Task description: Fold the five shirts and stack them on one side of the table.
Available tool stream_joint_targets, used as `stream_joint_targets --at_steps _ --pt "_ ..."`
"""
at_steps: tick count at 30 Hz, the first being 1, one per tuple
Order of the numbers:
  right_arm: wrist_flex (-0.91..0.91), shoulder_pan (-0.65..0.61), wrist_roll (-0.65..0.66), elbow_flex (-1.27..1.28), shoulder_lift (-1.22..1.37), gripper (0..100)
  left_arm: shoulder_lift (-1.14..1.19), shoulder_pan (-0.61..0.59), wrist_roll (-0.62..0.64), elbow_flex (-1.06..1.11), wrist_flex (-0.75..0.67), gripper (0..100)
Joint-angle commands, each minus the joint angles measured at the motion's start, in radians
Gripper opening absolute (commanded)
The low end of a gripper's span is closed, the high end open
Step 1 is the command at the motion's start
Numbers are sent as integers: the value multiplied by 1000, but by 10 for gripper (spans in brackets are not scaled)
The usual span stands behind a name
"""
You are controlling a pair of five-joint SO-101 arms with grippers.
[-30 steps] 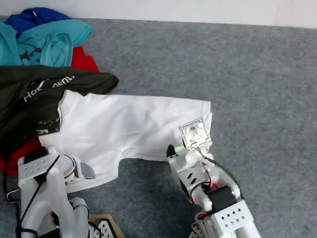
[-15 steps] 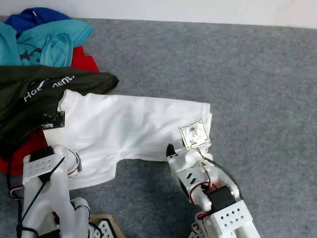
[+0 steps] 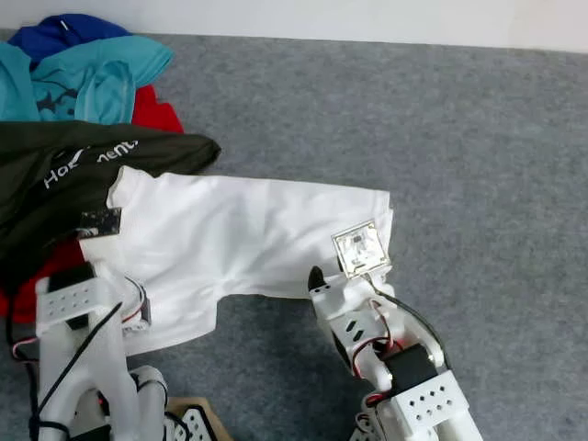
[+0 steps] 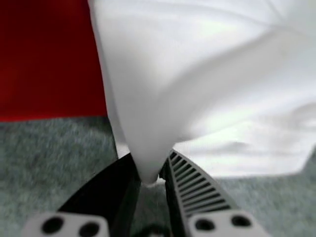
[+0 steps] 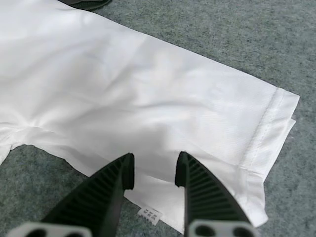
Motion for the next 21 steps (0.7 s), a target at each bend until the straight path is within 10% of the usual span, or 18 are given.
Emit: stream_joint_targets --at_steps 1,21 --pt "-19 -13 -9 -2 2 148 -5 21 5 -111 140 63" --pt "-2 27 -8 -2 -2 148 4 166 180 -387 278 63"
